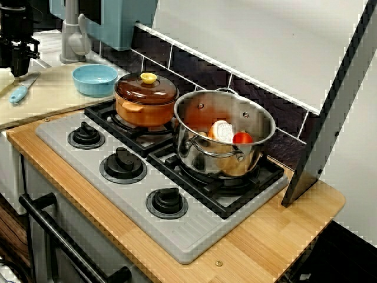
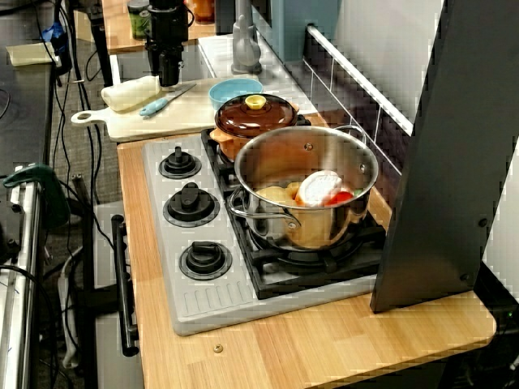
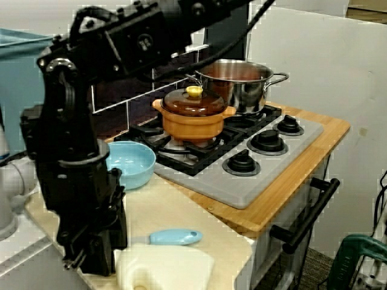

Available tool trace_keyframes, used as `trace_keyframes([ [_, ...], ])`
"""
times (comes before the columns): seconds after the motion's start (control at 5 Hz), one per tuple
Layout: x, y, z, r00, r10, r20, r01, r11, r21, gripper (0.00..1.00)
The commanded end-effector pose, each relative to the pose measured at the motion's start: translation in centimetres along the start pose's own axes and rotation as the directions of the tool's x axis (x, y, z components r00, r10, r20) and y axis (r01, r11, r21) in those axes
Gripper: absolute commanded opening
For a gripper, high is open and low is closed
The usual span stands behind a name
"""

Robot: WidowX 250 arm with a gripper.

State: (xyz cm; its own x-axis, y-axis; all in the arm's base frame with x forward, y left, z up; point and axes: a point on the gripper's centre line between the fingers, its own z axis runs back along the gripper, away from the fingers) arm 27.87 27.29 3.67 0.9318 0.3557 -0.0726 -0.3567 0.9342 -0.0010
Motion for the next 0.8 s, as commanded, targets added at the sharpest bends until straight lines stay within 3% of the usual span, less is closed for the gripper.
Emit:
trace_keyframes([
  [0.0, 0.4, 0.8, 2.1, 0.999, -0.007, 0.053, 0.006, 1.0, 0.023, 0.0],
  [0.6, 0.1, 0.5, 3.2, 0.998, -0.016, 0.063, 0.015, 1.0, 0.011, 0.0],
])
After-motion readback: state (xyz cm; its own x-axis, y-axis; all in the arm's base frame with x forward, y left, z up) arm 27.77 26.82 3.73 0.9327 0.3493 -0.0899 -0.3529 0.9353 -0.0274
